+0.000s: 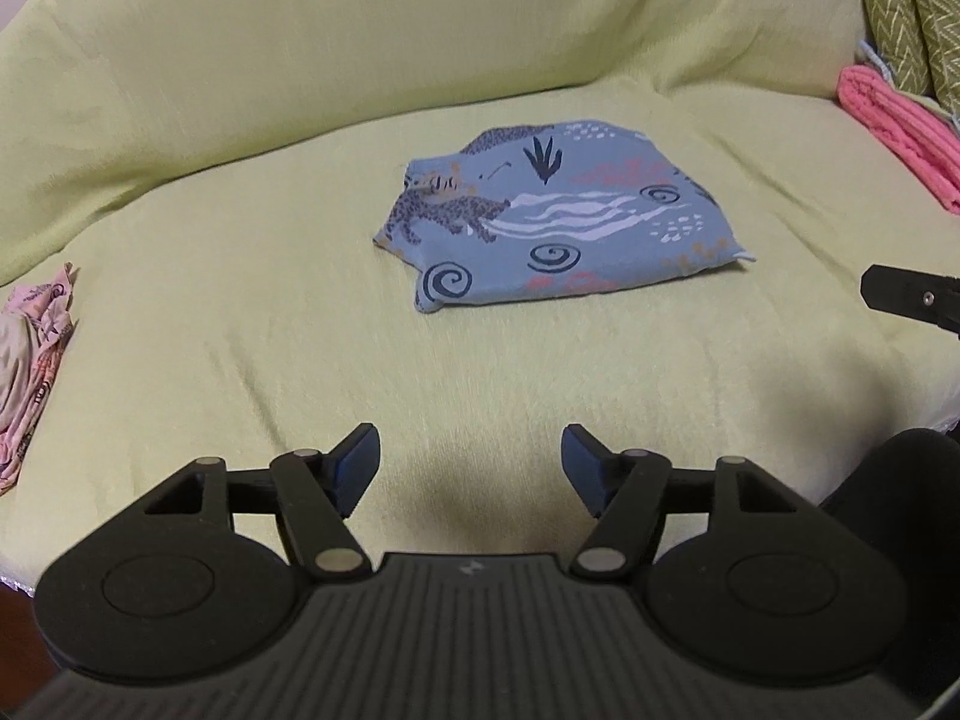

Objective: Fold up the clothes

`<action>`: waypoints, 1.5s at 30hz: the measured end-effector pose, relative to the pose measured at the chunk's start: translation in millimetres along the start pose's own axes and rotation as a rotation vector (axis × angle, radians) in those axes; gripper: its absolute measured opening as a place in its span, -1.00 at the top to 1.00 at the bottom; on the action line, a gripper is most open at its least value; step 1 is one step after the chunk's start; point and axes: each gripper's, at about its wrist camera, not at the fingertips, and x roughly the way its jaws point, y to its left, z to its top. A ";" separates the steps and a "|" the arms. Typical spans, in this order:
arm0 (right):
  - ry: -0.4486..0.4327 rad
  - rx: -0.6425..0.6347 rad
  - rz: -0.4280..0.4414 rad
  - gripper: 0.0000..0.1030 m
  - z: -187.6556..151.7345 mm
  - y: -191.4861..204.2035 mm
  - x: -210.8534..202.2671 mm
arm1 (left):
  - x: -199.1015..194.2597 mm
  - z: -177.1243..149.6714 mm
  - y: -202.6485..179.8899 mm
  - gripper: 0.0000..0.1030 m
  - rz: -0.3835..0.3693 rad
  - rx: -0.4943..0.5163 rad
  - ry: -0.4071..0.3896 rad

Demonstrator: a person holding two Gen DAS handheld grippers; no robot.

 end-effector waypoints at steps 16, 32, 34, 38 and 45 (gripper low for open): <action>-0.075 -0.741 -0.026 -0.47 -33.5 83.9 88.4 | 68.0 16.9 85.6 -0.24 -0.102 -0.251 0.105; -0.129 -1.366 0.014 0.95 -72.1 163.6 205.5 | 156.0 46.4 161.9 -0.33 -0.565 -0.776 0.186; -0.161 -1.324 0.025 0.96 -66.1 158.8 201.3 | 170.9 51.2 165.5 -0.34 -0.604 -0.842 0.187; -0.216 -1.265 0.034 0.97 -52.2 151.2 191.8 | 197.8 63.3 167.3 -0.47 -0.706 -0.931 0.194; -0.265 -1.188 0.065 0.97 -32.8 142.5 186.3 | 238.7 96.8 134.9 0.07 -0.832 -0.867 0.222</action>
